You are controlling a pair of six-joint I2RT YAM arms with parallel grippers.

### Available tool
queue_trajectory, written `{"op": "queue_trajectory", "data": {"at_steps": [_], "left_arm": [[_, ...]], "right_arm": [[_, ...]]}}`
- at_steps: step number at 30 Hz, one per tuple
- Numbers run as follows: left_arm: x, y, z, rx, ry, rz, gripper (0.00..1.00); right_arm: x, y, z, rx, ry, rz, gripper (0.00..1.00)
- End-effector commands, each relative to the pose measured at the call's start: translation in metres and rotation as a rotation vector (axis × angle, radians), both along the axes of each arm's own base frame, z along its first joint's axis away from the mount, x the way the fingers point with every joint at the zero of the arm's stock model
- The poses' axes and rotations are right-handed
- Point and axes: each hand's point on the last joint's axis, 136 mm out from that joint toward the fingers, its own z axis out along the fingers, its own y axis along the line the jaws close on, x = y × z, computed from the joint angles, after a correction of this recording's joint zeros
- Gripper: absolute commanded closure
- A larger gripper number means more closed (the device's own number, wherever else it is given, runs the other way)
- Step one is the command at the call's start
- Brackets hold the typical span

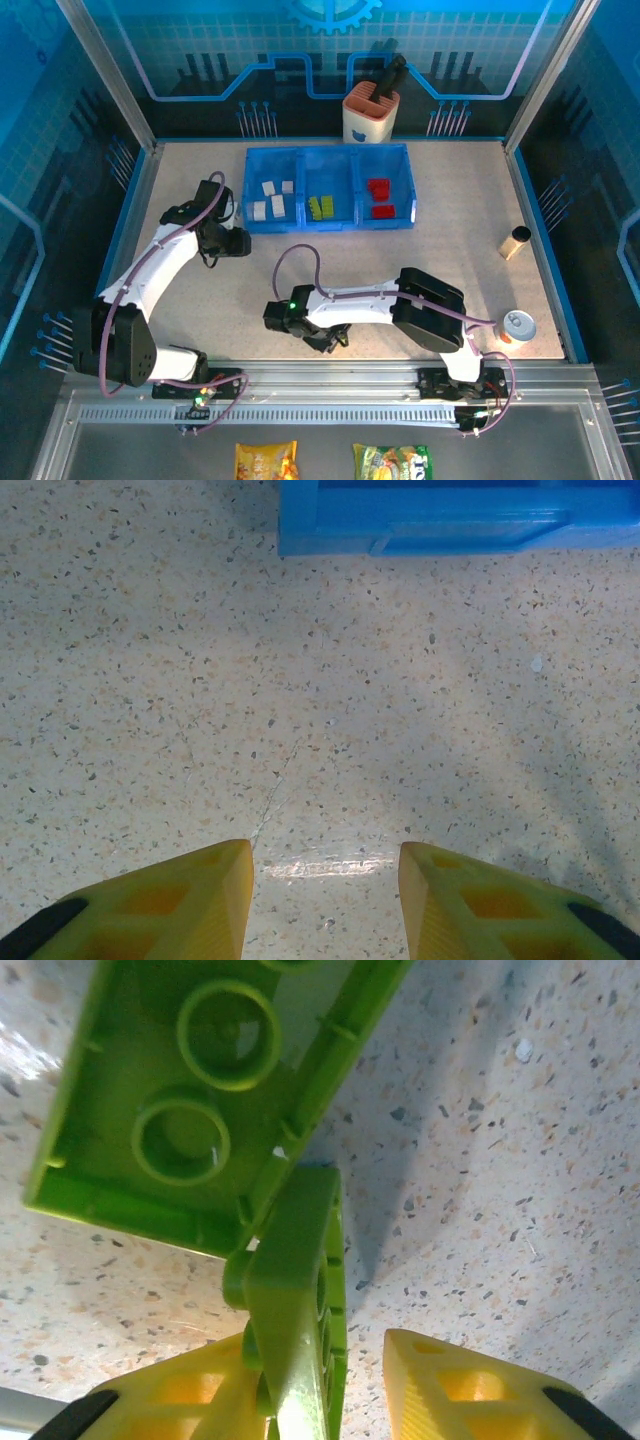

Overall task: Sort the legos into containers by color
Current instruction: Pick up the lego from the bottom-center of the table.

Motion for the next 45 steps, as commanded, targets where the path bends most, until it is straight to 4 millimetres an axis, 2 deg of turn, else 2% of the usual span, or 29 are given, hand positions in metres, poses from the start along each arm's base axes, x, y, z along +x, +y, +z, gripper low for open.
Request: {"op": "queue_trajectory", "data": {"at_steps": [1, 11, 18, 31, 38, 45], "left_arm": [[-0.002, 0.004, -0.007, 0.011, 0.019, -0.003, 0.56], [-0.002, 0.006, -0.008, 0.010, 0.022, 0.001, 0.56], [-0.002, 0.006, -0.009, 0.005, 0.028, 0.004, 0.57], [-0.003, 0.004, -0.011, -0.004, 0.036, -0.001, 0.57], [-0.003, 0.004, -0.009, -0.007, 0.032, -0.004, 0.57], [-0.002, 0.004, -0.007, -0.011, 0.022, -0.003, 0.57]], "right_arm": [[-0.004, -0.012, -0.007, -0.069, -0.005, -0.002, 0.66], [-0.003, -0.013, -0.006, -0.076, -0.011, 0.002, 0.73], [-0.003, -0.012, -0.003, -0.069, -0.008, 0.005, 0.82], [0.001, 0.000, 0.008, 0.044, 0.030, -0.043, 0.84], [0.014, 0.011, 0.023, 0.171, 0.065, -0.108, 0.84], [0.041, 0.019, 0.037, 0.286, 0.088, -0.185, 0.83]]}}
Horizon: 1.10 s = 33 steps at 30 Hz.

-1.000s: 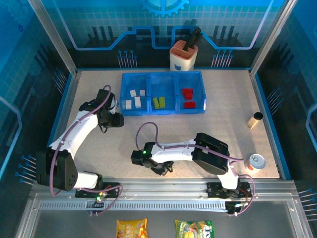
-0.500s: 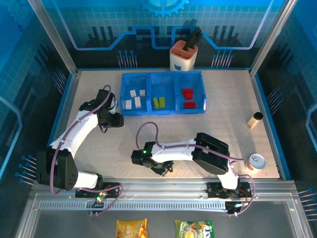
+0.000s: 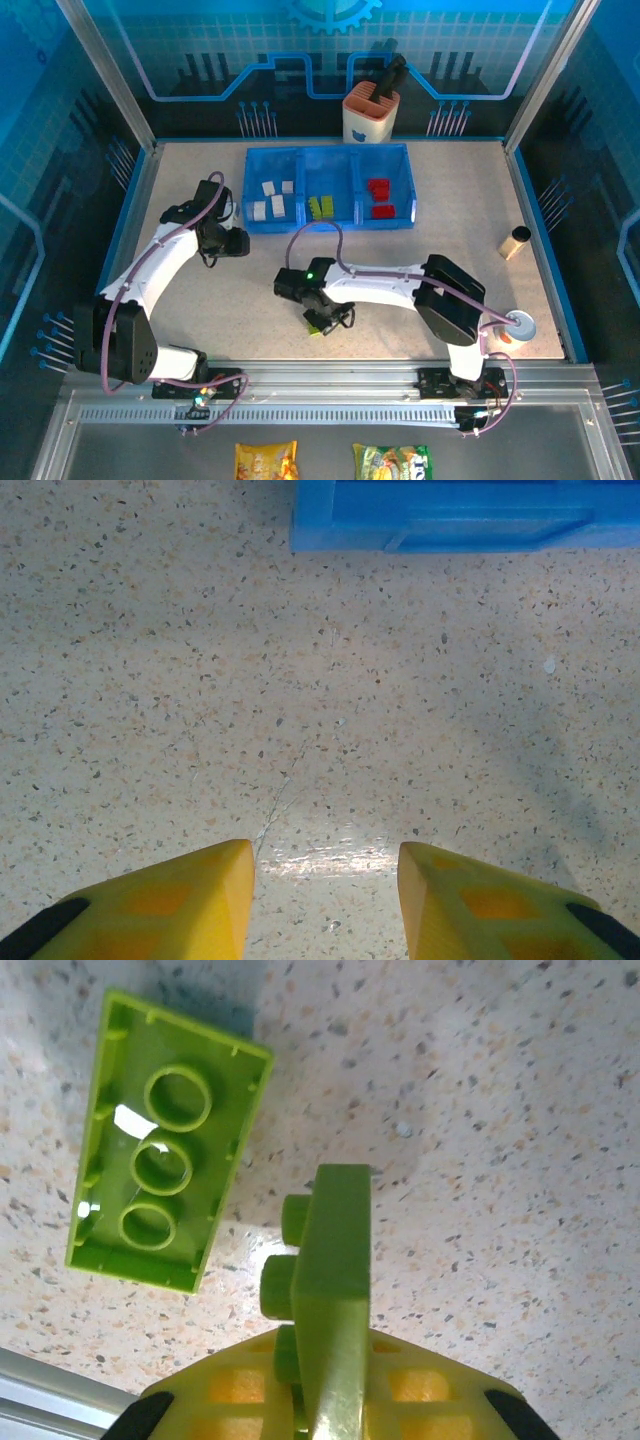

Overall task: Sort the legos into containers by color
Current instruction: Pick up the lego from the bottom-center of the table, then place the lego in the container.

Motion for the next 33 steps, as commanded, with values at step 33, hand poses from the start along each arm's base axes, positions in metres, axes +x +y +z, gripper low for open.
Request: {"op": "queue_trajectory", "data": {"at_steps": [33], "left_arm": [[-0.001, -0.004, 0.007, -0.078, -0.024, -0.017, 0.57]], "right_arm": [[0.259, -0.015, 0.101, 0.313, -0.274, -0.345, 0.84]]}}
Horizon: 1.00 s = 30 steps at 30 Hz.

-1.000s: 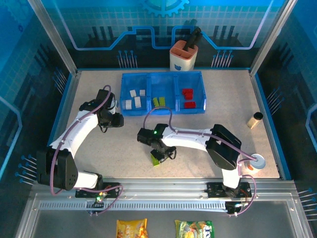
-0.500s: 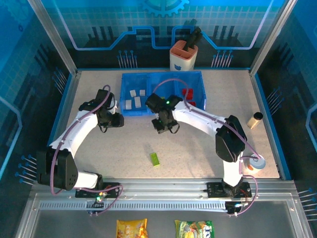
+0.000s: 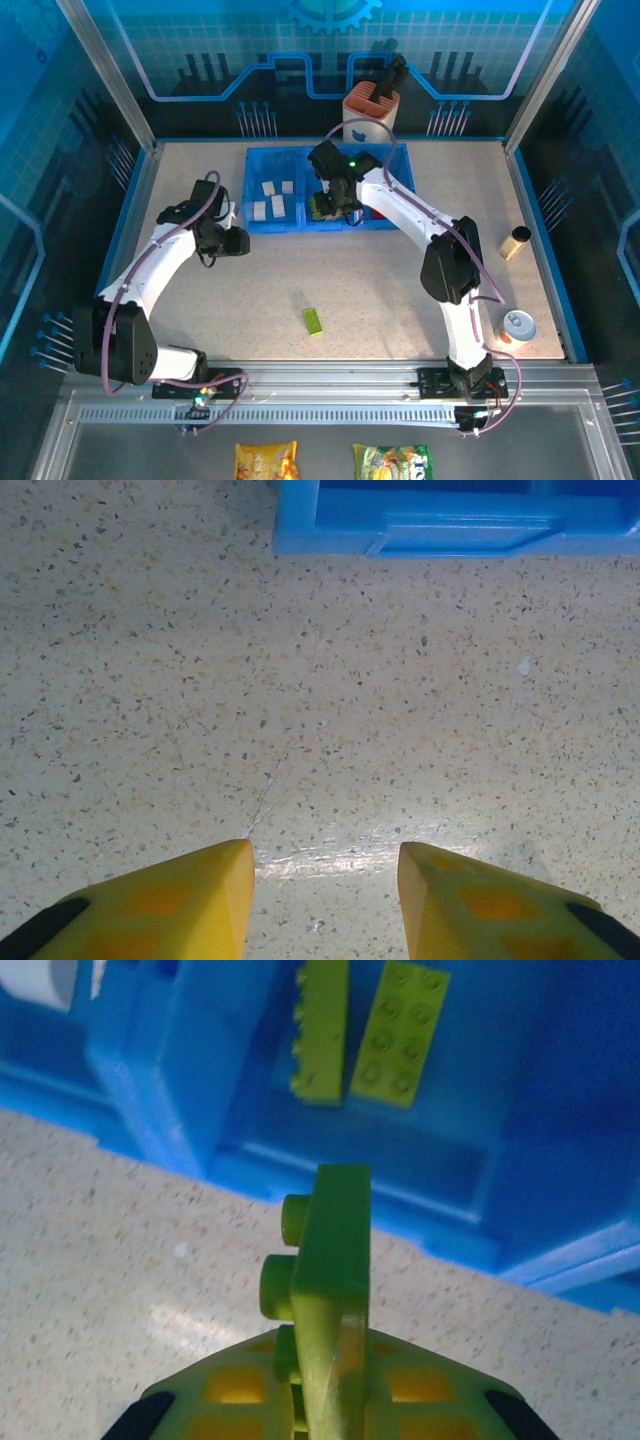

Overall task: Sort the legos into containers by color
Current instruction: Place the lego in the container.

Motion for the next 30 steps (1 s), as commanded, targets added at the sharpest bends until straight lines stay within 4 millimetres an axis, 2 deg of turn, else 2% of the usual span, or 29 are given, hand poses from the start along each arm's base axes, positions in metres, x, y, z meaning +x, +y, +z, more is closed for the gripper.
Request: {"op": "queue_trajectory", "data": {"at_steps": [1, 6, 12, 21, 30], "left_arm": [[-0.001, -0.002, 0.004, -0.030, -0.017, -0.017, 0.57], [-0.001, -0.002, 0.003, -0.039, -0.011, -0.015, 0.56], [0.000, 0.000, 0.002, -0.041, -0.007, -0.010, 0.56], [0.001, 0.000, 0.002, -0.056, -0.004, -0.005, 0.56], [0.000, 0.000, 0.000, -0.061, 0.004, -0.005, 0.56]], "right_arm": [[0.019, -0.010, -0.005, -0.025, -0.006, -0.019, 0.83], [0.045, -0.013, -0.019, -0.037, -0.012, -0.046, 0.83], [0.068, -0.005, -0.047, 0.011, 0.027, -0.062, 0.82], [0.086, 0.010, -0.078, 0.133, 0.091, -0.059, 0.79], [0.105, 0.022, -0.081, 0.228, 0.061, -0.051, 0.76]]}}
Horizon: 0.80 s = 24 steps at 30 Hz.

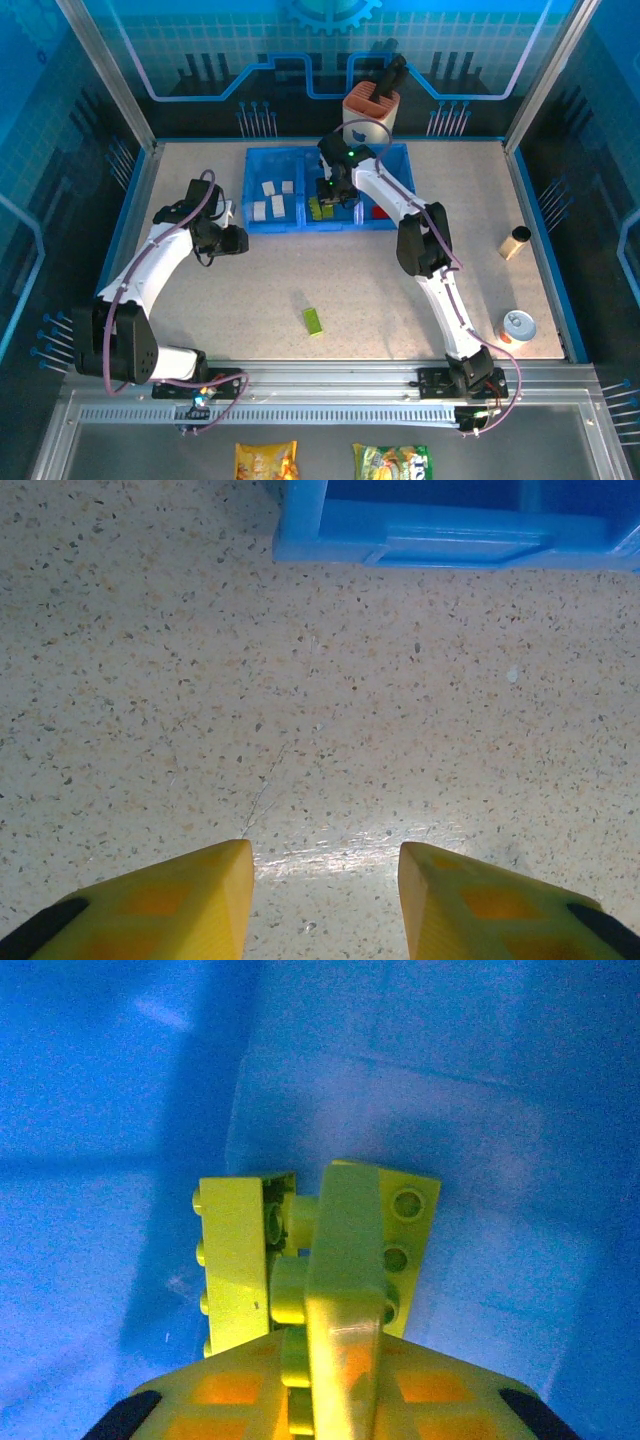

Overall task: Sort the legos into containers by color
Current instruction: Place the lego in the container.

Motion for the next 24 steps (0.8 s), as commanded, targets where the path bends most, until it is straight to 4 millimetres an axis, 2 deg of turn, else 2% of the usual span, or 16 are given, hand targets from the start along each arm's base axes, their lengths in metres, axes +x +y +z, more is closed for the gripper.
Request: {"op": "queue_trajectory", "data": {"at_steps": [1, 6, 13, 20, 24], "left_arm": [[-0.001, -0.001, -0.001, -0.019, 0.002, -0.017, 0.56], [-0.001, -0.001, -0.001, -0.022, 0.004, -0.015, 0.56], [0.000, 0.000, -0.001, -0.030, 0.004, -0.013, 0.56], [0.000, -0.001, 0.000, -0.037, 0.004, -0.014, 0.56], [0.000, -0.001, 0.000, -0.042, 0.003, -0.014, 0.56]], "right_arm": [[0.015, 0.011, -0.002, 0.088, -0.017, 0.001, 0.76], [0.026, 0.019, 0.007, 0.142, -0.052, -0.004, 0.70], [0.029, 0.021, 0.034, 0.176, -0.105, 0.009, 0.68], [0.014, 0.020, 0.064, 0.184, -0.132, 0.037, 0.66], [0.000, 0.021, 0.073, 0.167, -0.130, 0.062, 0.65]]}}
